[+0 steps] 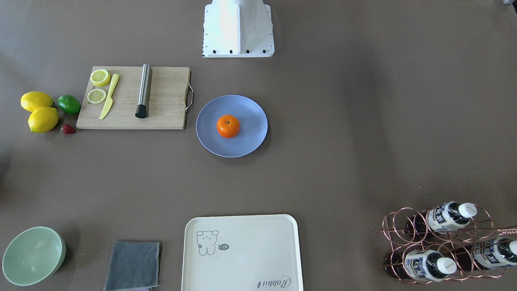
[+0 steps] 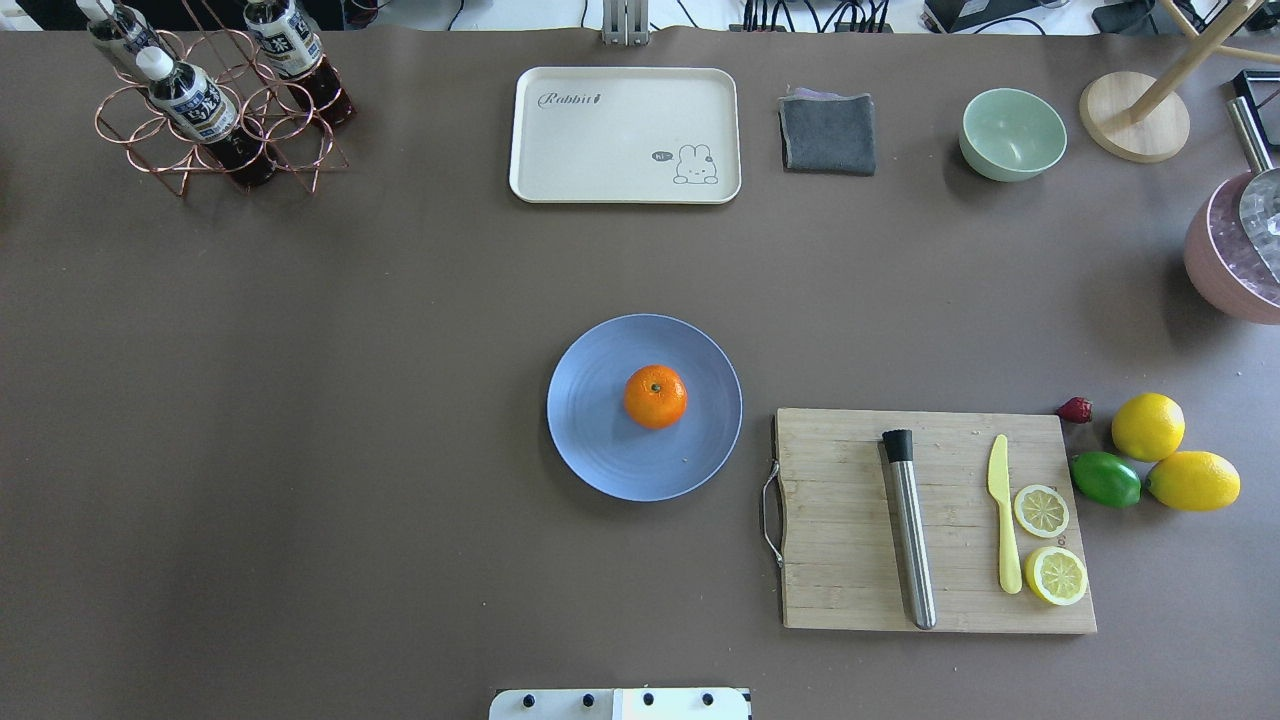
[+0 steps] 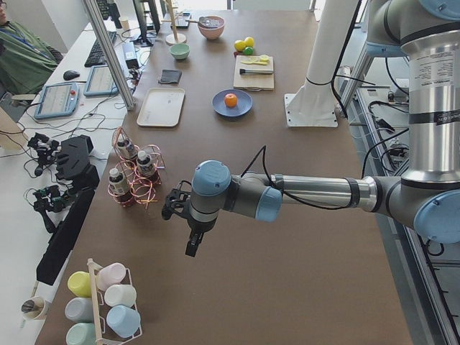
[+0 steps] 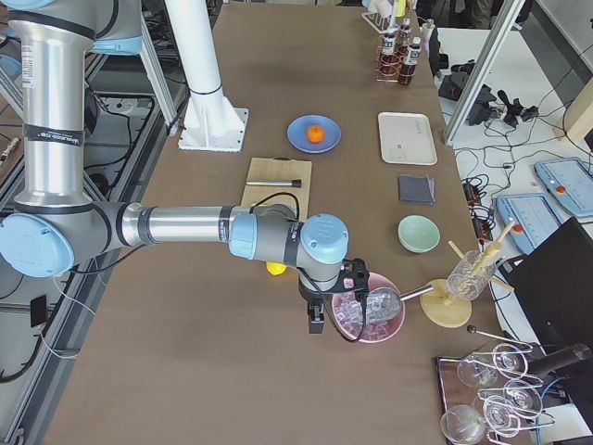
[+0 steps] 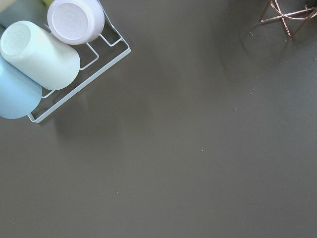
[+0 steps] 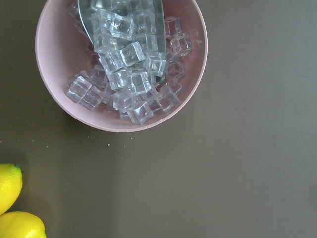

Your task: Pick orange to plate

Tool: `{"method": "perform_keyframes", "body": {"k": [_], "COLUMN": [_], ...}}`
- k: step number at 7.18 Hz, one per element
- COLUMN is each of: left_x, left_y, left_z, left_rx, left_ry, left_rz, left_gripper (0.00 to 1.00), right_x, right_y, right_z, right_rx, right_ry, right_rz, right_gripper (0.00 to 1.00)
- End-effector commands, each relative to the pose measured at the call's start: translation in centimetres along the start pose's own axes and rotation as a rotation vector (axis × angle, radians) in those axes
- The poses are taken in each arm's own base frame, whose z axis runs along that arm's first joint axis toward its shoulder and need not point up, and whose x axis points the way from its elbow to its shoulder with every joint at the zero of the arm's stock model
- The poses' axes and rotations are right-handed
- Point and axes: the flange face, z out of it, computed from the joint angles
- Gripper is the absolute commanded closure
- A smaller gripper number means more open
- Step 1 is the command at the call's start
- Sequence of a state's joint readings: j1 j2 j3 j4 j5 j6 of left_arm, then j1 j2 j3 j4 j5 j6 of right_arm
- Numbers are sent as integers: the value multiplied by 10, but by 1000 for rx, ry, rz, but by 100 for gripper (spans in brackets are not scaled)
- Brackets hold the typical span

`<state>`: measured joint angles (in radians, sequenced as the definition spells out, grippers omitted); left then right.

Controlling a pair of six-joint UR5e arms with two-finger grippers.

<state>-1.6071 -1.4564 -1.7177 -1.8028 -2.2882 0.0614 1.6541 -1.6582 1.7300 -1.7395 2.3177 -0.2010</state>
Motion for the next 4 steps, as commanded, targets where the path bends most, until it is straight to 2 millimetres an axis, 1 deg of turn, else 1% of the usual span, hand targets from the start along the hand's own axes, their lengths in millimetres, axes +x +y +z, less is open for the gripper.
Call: {"method": "perform_keyframes", "body": {"k": [1,4], "left_x": [-1,-3], "left_y": [1,6], "left_z": [1,3], "left_rx": [-3,-8], "left_ry": [-1,0], "left_rz": [-2,-10], "left_gripper": [2,2], "right_x": [-1,-3], "right_y": [-1,-3], "right_z": [-2,-5], "right_rx": [3,10], "right_ry": [0,2], "right_rz": [2,0], "right_gripper": [0,0]}}
